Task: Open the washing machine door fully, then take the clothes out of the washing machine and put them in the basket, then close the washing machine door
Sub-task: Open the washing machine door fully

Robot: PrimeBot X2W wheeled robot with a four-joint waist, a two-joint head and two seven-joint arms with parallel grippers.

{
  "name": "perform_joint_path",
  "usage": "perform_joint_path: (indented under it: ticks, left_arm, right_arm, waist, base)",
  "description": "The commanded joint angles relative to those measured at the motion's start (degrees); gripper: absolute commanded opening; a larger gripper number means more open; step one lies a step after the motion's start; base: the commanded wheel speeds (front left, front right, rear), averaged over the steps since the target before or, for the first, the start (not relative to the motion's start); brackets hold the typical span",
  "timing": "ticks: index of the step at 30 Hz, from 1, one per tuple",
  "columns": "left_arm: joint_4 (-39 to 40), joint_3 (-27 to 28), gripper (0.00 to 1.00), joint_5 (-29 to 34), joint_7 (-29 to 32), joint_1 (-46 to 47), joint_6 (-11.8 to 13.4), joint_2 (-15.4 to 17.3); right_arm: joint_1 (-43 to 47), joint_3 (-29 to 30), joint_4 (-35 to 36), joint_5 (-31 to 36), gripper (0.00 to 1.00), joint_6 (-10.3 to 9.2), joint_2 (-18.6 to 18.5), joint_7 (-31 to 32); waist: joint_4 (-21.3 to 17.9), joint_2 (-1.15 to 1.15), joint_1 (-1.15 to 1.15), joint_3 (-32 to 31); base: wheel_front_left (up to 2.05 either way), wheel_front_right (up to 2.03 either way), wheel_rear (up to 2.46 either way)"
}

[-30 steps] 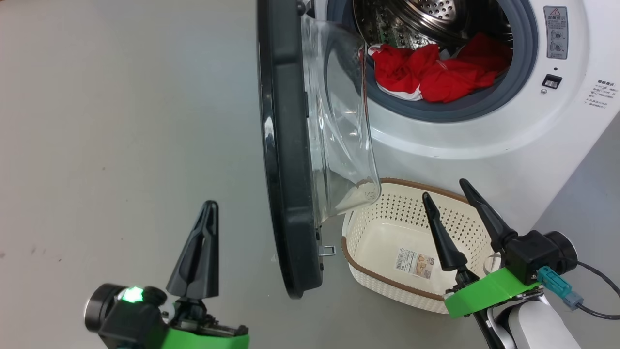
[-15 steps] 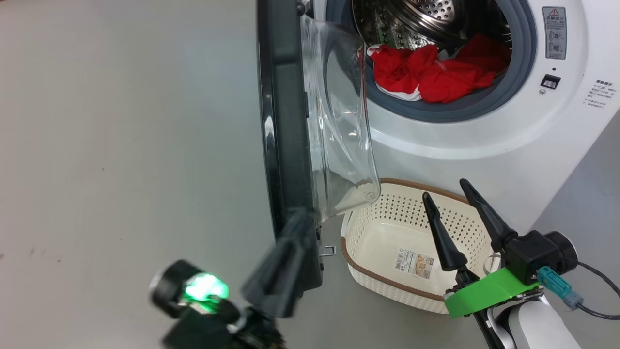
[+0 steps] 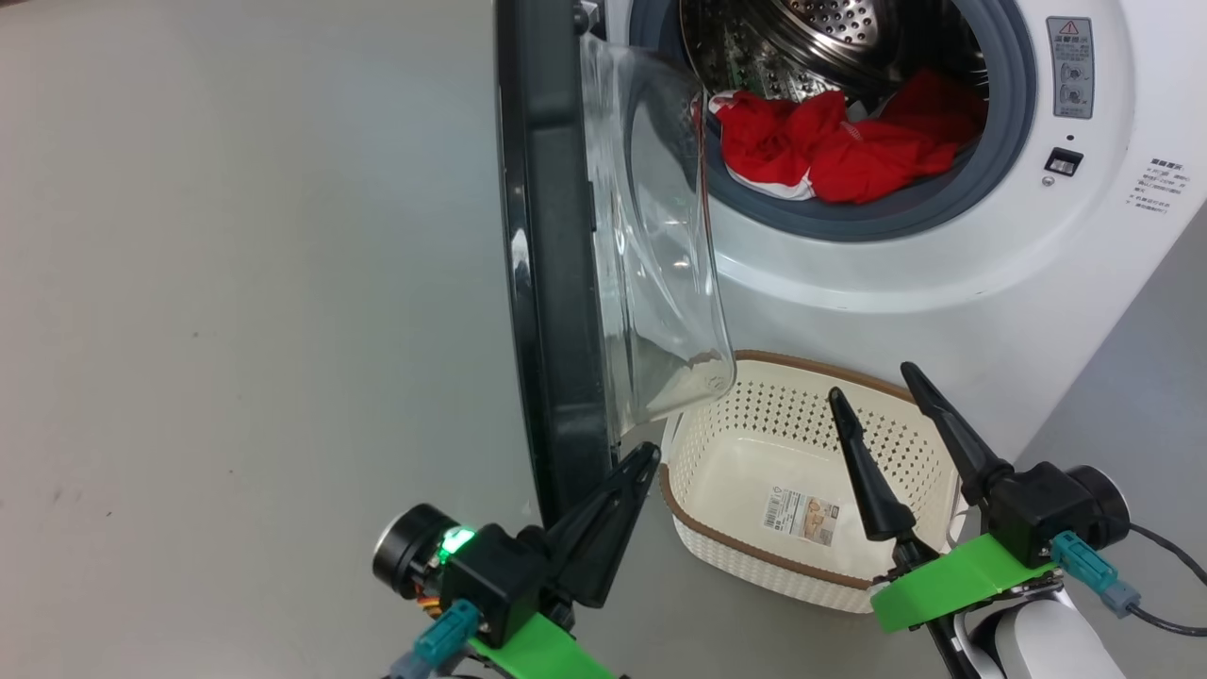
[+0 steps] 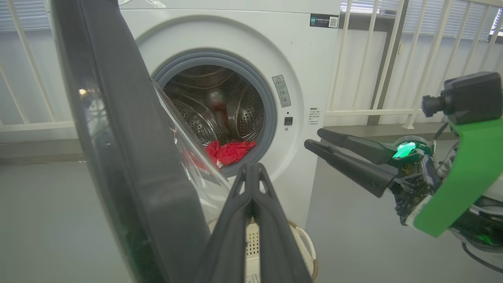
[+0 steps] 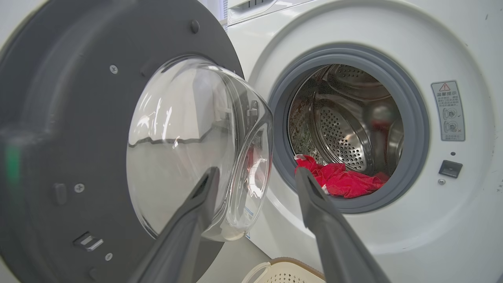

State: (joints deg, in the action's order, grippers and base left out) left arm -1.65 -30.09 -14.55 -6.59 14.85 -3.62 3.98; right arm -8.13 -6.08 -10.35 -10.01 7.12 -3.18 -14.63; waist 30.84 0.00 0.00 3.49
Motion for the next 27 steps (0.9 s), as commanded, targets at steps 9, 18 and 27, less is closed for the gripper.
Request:
perform_joint_path:
  ticks: [9, 18, 27]
  left_arm:
    - [-7.7, 2.3, 0.0, 0.7, -2.5, 5.1, 1.7, -0.2]
    - [-10.0, 3.5, 0.0, 0.2, -2.8, 5.4, 3.3, 0.2]
    - [-9.3, 6.7, 0.0, -1.3, -3.1, 4.2, 6.1, 1.6]
  right_arm:
    - [0.7, -0.7, 2.2, -0.2, 1.0, 0.36, 0.3, -0.4]
    - [0.5, -1.4, 1.8, -0.3, 1.0, 0.36, 0.3, -0.4]
    - [-0.1, -2.0, 1.2, -0.1, 1.0, 0.36, 0.3, -0.4]
  waist:
    - [-0.1, 0.0, 0.0, -0.6]
    - [0.1, 0.0, 0.0, -0.3]
    - [0.4, 0.0, 0.0, 0.3]
  base:
    - [0.0, 0.0, 0.0]
    - [0.0, 0.0, 0.0]
    - [0.0, 0.0, 0.0]
